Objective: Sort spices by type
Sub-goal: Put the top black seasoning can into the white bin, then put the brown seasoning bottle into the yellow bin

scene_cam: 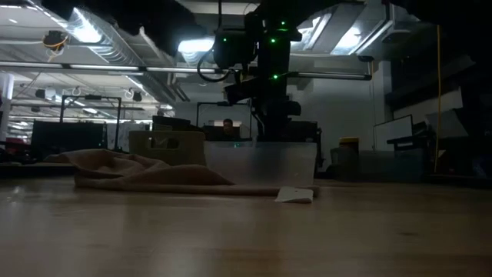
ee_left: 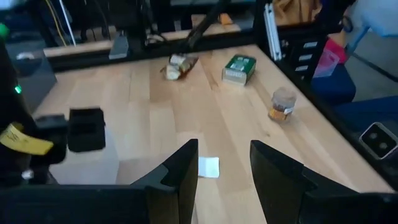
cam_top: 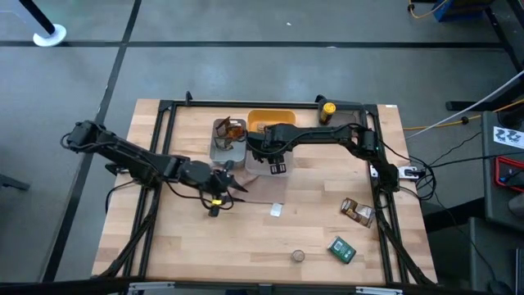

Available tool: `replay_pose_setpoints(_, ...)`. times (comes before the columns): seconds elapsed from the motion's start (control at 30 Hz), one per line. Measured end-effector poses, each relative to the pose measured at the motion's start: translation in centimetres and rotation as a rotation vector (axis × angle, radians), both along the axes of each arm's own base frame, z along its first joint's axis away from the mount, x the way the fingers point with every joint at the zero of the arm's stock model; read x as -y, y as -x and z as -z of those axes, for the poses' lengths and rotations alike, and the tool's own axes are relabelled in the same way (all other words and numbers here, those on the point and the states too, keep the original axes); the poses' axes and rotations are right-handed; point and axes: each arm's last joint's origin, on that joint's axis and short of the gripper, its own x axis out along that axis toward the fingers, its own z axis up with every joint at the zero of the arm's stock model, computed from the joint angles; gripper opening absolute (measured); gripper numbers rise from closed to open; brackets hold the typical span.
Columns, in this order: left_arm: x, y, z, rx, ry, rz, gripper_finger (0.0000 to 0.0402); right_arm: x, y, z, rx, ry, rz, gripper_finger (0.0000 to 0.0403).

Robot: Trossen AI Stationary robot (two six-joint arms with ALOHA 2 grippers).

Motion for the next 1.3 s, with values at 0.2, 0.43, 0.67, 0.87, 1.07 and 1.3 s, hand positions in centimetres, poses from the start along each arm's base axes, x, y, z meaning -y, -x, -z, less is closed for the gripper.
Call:
replay_pose_setpoints(0.2, -0.3, 1.1, -1.0, 0.008, -0.001, -0.002, 0.013, 0.0, 0.0, 0.0, 0.0, 0.001, 0.0, 0.0231)
replay_pose_setpoints(0.43, -0.4, 1.4, -1.2, -0.002, -0.005, -0.005, 0.013, 0.1, 0.5, 0.0, -0.061, 0.045, -0.001, 0.025)
replay_pose_setpoints(0.67, -0.4, 1.5, -1.2, -0.004, -0.004, -0.006, 0.013, -0.1, 1.0, -0.7, -0.115, 0.021, -0.005, 0.0249)
replay_pose_setpoints(0.87, -0.4, 1.7, -1.3, -0.006, -0.005, -0.006, 0.013, -0.3, 1.6, -3.7, -0.147, -0.036, 0.065, 0.0249)
replay_pose_setpoints(1.07, -0.8, 2.9, -2.2, 0.004, -0.027, 0.004, 0.013, -1.5, 2.5, -7.0, -0.16, -0.116, 0.116, 0.0248)
replay_pose_setpoints(1.3, -1.4, 5.0, -1.3, 0.045, 0.01, -0.014, 0.013, -4.4, 4.3, -11.0, -0.042, -0.249, 0.123, 0.0248)
